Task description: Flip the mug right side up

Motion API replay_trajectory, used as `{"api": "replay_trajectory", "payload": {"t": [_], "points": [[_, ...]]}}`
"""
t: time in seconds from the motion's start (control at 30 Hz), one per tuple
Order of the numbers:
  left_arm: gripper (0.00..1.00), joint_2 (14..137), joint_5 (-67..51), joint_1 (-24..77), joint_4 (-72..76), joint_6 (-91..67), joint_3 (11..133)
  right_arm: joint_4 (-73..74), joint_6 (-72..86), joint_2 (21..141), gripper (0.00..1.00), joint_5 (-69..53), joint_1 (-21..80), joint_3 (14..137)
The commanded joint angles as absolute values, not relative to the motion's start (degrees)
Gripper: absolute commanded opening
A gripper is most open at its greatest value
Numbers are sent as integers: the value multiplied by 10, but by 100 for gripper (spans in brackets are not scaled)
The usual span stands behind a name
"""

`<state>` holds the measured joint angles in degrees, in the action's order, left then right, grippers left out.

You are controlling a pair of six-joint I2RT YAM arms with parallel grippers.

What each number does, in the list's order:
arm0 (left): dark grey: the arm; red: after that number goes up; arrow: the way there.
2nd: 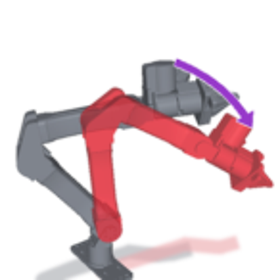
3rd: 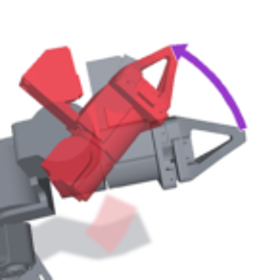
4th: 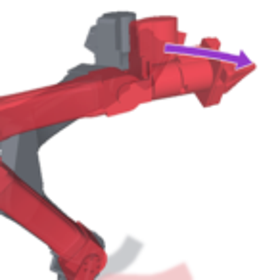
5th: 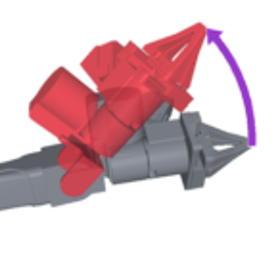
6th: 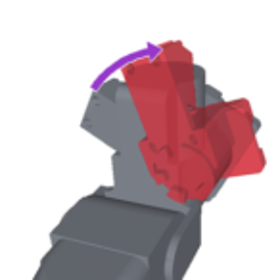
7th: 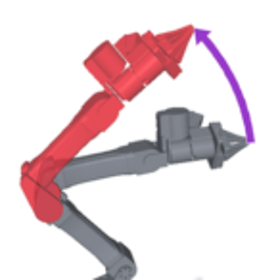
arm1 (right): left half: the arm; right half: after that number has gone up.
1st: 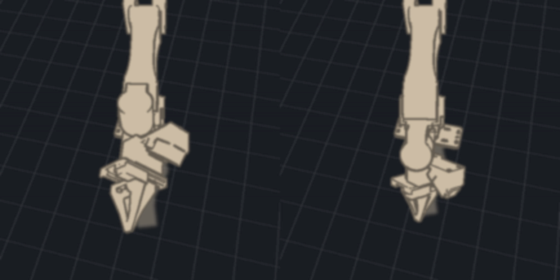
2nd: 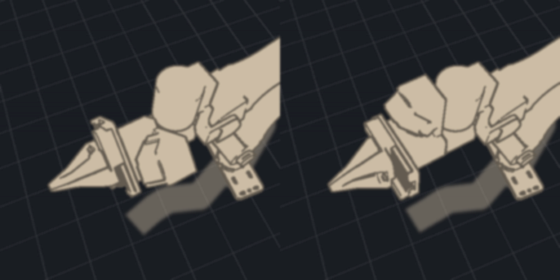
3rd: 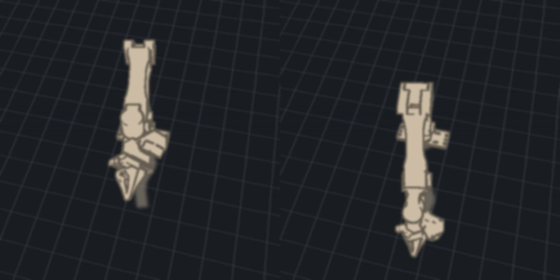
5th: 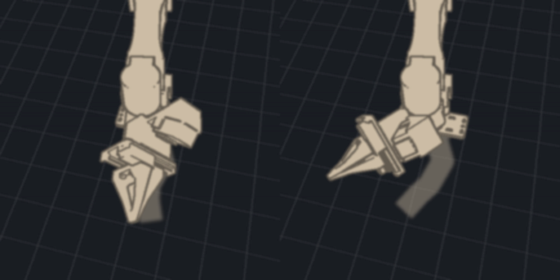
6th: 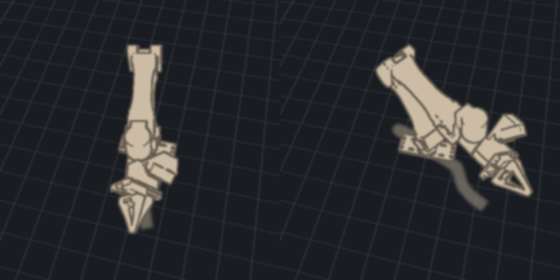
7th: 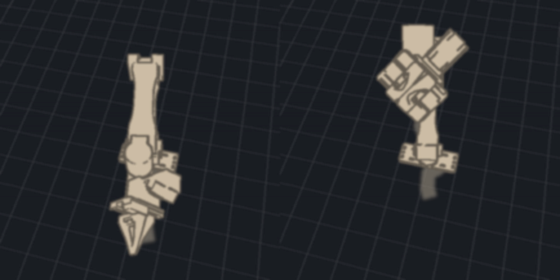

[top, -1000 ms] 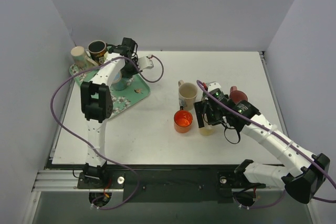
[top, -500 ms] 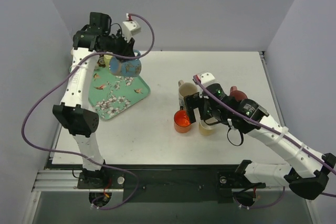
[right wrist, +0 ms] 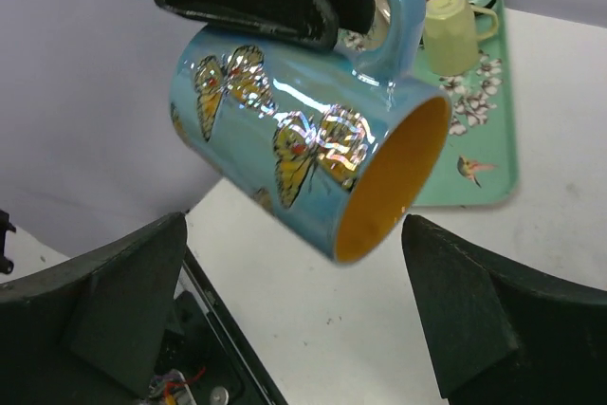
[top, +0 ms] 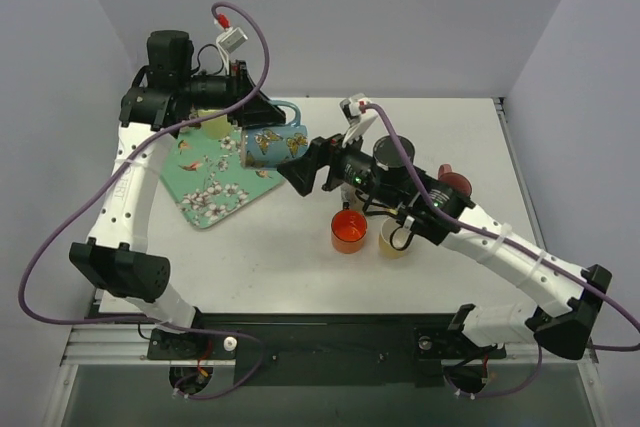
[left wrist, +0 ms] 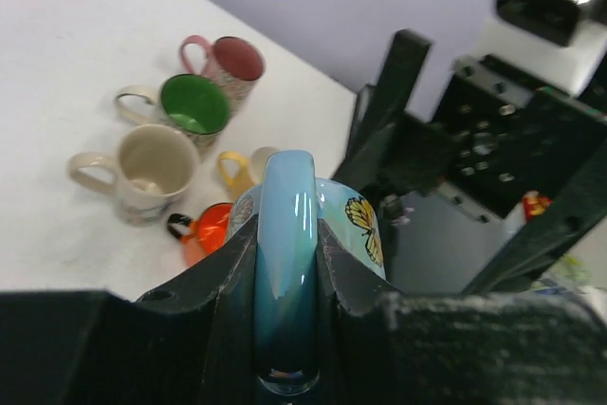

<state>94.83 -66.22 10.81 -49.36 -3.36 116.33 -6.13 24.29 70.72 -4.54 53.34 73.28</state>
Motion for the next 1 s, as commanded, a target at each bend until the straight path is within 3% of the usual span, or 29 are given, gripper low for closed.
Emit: {"api": "replay_trajectory", "payload": {"t": [0.0,0.03,0.1,0.13,0.17,0.2,0.23,0.3,0.37,0.4,0.5,0.6,0.77,0.97], "points": [[0,890,-789,112,-240,-253,1100,-167,289,738,88,-81,527,771],[0,891,-794,115,-238,-255,1099,-177,293,749,86,-94,526,774],[0,887,-782,126,-241,-247,1087,-207,300,760,74,-112,526,777],[0,888,-781,129,-240,-242,1081,-216,307,769,51,-119,526,781],[0,889,-780,133,-237,-242,1078,-223,309,773,40,-125,526,784],[0,889,-779,135,-236,-243,1072,-223,314,780,13,-127,525,793],[0,890,-778,137,-225,-246,1067,-219,315,781,0,-128,524,796],[0,891,-769,134,-215,-247,1047,-199,310,779,0,-118,521,795],[44,893,-752,118,-214,-241,1032,-138,292,766,0,-73,520,802],[88,896,-731,108,-214,-236,1028,-74,268,756,0,-55,521,808],[88,912,-657,67,-310,-123,1051,65,218,740,0,51,522,844],[89,934,-471,63,-472,34,1111,251,163,732,0,125,523,886],[90,919,-368,54,-472,129,1060,502,184,733,0,237,498,927],[91,897,-312,56,-454,185,1003,582,250,652,0,270,382,752]]}}
